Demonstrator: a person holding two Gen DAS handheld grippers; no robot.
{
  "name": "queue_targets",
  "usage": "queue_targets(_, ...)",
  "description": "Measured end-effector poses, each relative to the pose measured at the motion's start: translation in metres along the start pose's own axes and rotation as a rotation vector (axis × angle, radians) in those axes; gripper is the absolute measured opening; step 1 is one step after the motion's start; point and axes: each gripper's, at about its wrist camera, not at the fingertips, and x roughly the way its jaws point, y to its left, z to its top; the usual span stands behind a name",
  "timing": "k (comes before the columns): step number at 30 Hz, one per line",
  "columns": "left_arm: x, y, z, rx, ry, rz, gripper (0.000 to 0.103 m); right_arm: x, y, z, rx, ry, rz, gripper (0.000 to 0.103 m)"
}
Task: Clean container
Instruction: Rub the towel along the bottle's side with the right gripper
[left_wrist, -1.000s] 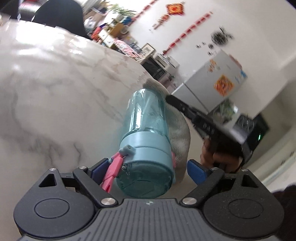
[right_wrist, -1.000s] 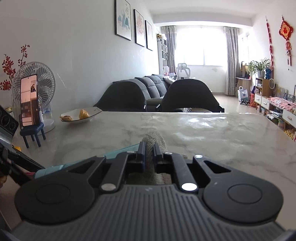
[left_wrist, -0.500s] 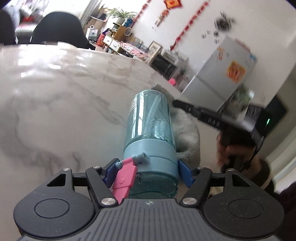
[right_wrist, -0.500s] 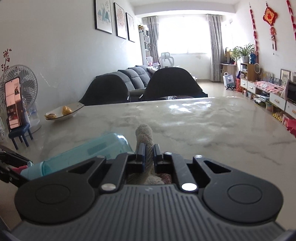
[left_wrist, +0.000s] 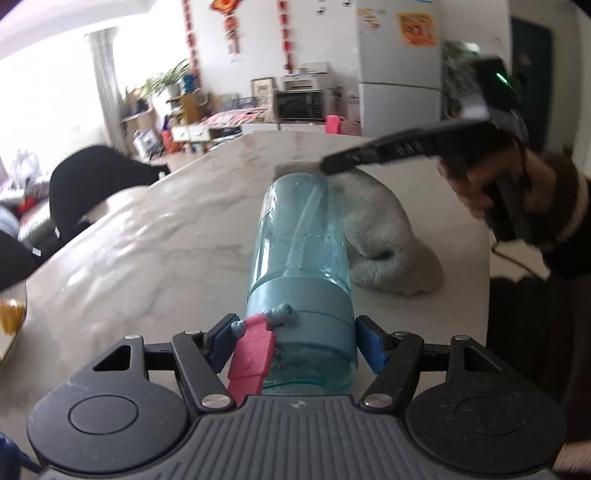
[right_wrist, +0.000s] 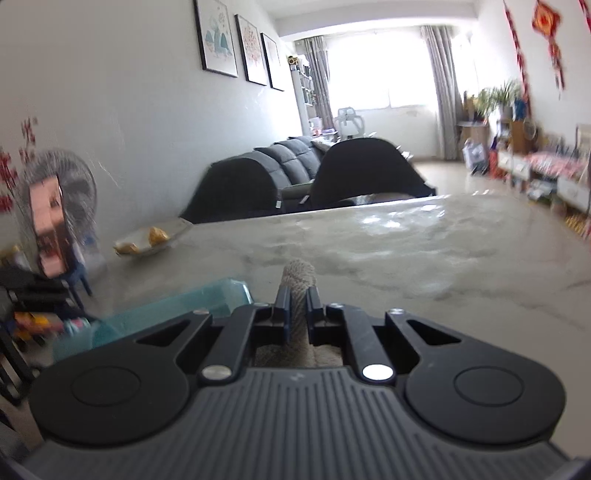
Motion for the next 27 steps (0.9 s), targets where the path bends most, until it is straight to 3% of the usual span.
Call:
queue_targets(6, -0.006, 0.015, -0.012, -0.017, -0.052, -0.058, 0.071, 0.016, -0.028, 0.006, 0.259, 0.075, 0.208, 0.017)
queue_targets(10, -0.005, 0.018, -0.024, -0.012, -0.064, -0.069, 0.073, 0.027, -0.049, 0.002, 0.451, 0.14, 0.327, 0.017)
queue_targets(14, 0.001, 0.025, -0.037, -0.073, -0.063, -0.092, 0.073, 0.038, -0.066, -0.002, 0.576, 0.191, 0.34, 0.019)
queue_targets(16, 0.002, 0.026, -0.042, -0.103, -0.076, -0.109, 0.071, 0.042, -0.071, -0.005, 0.613, 0.207, 0.338, 0.026)
queue_targets(21, 0.005, 0.03, -0.046, -0.174, -0.095, -0.132, 0.071, 0.046, -0.067, -0.006, 0.592, 0.237, 0.364, 0.035)
queue_targets(23, 0.008, 0.03, -0.048, -0.204, -0.106, -0.141, 0.071, 0.048, -0.064, -0.005, 0.573, 0.239, 0.36, 0.032)
queue_targets(24, 0.008, 0.03, -0.049, -0.211, -0.115, -0.143, 0.072, 0.049, -0.062, -0.005, 0.562, 0.237, 0.364, 0.017)
queue_targets(25, 0.007, 0.031, -0.049, -0.219, -0.121, -0.142, 0.072, 0.05, -0.062, -0.005, 0.559, 0.236, 0.376, 0.011)
queue_targets(27, 0.003, 0.033, -0.05, -0.235, -0.126, -0.144, 0.072, 0.051, -0.063, -0.004, 0.565, 0.233, 0.395, 0.011)
